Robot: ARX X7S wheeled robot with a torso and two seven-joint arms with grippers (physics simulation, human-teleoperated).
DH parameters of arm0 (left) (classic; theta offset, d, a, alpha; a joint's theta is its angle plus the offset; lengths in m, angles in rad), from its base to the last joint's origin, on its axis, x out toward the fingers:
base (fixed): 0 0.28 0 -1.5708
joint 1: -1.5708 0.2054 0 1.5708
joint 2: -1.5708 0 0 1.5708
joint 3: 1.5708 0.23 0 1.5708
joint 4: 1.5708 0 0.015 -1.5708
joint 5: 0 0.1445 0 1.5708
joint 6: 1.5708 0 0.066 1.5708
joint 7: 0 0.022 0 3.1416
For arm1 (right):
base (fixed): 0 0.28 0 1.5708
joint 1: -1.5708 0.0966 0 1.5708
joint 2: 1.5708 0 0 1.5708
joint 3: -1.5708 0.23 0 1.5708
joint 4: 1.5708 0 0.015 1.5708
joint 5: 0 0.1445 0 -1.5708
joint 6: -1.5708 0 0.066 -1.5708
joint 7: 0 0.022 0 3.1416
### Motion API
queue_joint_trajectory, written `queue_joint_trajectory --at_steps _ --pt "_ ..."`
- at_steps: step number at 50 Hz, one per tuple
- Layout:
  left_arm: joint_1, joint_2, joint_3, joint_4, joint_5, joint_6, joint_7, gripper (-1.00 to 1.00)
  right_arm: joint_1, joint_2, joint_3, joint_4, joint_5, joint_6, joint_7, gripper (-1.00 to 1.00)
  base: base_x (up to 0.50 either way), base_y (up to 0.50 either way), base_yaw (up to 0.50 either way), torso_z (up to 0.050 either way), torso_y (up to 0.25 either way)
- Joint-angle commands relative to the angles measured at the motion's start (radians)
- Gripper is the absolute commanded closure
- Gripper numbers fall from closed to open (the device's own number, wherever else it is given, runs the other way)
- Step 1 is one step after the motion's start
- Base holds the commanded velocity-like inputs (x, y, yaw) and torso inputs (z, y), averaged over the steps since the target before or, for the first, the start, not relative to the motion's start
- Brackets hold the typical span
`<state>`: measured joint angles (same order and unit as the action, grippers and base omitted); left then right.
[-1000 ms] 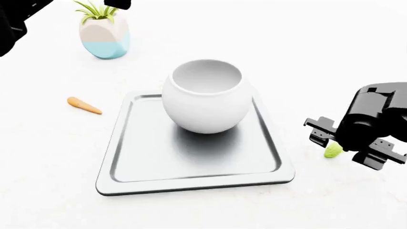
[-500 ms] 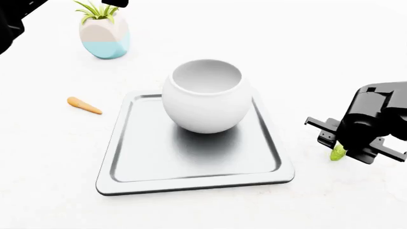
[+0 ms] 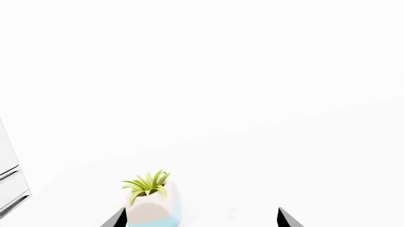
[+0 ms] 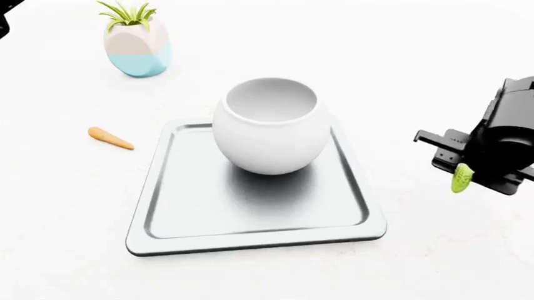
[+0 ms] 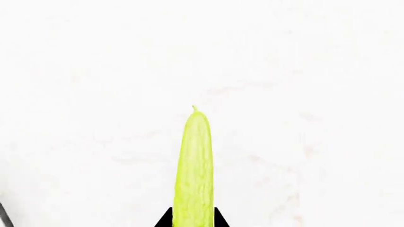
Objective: Place the two vegetables and bowl onto the tray for setting up a vegetable dip station.
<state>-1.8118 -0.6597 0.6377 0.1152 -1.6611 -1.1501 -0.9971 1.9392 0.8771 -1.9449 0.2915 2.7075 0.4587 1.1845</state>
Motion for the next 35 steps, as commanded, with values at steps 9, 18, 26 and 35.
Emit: queue_joint_trajectory --at_steps 9,18,26,35 --pt "-0.037 -0.010 -0.010 0.015 -0.059 -0.013 -0.045 -1.00 0.079 -0.135 0.058 -0.107 0.046 0.130 0.010 1.00 0.00 0.00 0.00 0.000 0.000" --pt "-0.048 -0.016 -0.015 0.030 -0.094 -0.014 -0.075 -1.00 0.089 -0.076 0.086 -0.289 0.072 0.074 0.037 1.00 0.00 0.00 0.00 0.000 0.000" --pt "-0.046 -0.021 -0.015 0.034 -0.102 -0.010 -0.087 -1.00 0.094 -0.073 0.120 -0.394 0.067 0.037 0.025 1.00 0.00 0.00 0.00 0.000 0.000" --pt "-0.060 -0.025 -0.015 0.032 -0.116 -0.015 -0.096 -1.00 0.103 -0.104 0.149 -0.453 0.094 0.022 0.025 1.00 0.00 0.00 0.00 0.000 0.000"
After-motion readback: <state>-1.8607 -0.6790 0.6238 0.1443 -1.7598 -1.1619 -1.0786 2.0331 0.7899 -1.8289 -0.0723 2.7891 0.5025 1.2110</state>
